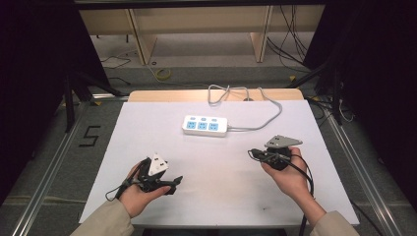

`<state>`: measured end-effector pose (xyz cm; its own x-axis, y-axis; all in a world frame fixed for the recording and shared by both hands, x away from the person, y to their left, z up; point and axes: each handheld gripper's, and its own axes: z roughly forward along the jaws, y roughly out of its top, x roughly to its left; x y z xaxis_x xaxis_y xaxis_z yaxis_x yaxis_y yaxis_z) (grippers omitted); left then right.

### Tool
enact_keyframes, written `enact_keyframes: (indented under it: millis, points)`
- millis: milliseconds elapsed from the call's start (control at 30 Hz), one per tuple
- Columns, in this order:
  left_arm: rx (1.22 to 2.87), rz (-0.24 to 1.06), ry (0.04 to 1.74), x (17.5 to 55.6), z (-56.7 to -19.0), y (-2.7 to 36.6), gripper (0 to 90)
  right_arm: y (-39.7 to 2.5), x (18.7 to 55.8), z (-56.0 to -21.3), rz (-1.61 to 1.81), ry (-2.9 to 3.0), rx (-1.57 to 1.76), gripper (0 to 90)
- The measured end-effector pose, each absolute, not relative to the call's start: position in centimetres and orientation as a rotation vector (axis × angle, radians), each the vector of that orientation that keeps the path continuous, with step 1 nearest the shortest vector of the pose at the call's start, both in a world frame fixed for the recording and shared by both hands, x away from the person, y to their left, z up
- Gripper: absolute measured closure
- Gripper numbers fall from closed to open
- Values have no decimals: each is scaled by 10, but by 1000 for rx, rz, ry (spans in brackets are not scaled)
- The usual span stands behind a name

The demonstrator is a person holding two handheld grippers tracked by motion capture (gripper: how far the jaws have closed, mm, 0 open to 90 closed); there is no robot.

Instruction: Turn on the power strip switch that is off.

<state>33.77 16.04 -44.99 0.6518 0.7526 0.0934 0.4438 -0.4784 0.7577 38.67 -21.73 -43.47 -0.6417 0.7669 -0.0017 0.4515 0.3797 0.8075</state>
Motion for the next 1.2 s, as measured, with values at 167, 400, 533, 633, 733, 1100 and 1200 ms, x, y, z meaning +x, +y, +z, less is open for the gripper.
enact_keyframes:
  millis: [167,400,533,633,733,1100,1200]
  points:
    - [2144,547,924,338,-450,161,270,-215,391,-434,1150,2267,1057,900]
    - [2142,547,923,338,-450,161,270,-213,397,-433,1147,2264,1066,900]
    - [2142,545,923,338,-450,161,270,-211,399,-433,1146,2263,1061,900]
    - [2139,541,923,338,-450,161,269,-209,402,-433,1148,2261,1059,900]
    - [2139,539,923,338,-450,161,269,-207,405,-433,1144,2262,1058,900]
    - [2137,535,923,338,-450,161,269,-195,415,-433,1145,2261,1055,900]
    - [2136,533,924,338,-450,160,268,-193,418,-432,1147,2258,1055,900]
